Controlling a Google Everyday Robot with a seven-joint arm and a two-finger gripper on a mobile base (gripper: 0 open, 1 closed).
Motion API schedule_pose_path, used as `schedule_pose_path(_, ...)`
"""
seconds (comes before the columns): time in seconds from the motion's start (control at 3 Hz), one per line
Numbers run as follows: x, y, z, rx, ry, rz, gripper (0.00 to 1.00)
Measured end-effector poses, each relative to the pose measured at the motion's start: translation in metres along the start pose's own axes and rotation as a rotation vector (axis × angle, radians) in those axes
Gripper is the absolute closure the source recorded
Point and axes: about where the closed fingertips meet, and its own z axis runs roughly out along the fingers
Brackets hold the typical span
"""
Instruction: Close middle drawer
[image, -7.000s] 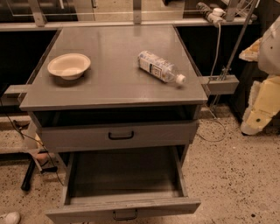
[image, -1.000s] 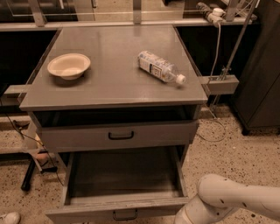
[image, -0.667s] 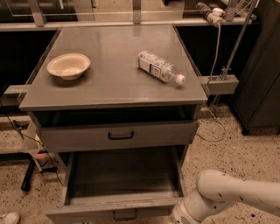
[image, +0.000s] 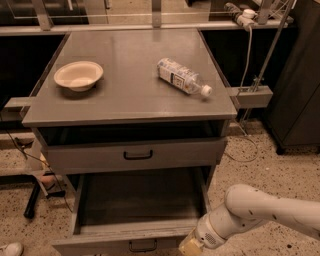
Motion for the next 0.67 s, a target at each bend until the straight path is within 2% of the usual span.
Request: schedule_pose_path(0.67,0.006,-0.019,0.022,0.010,0.017,0.014,1.00)
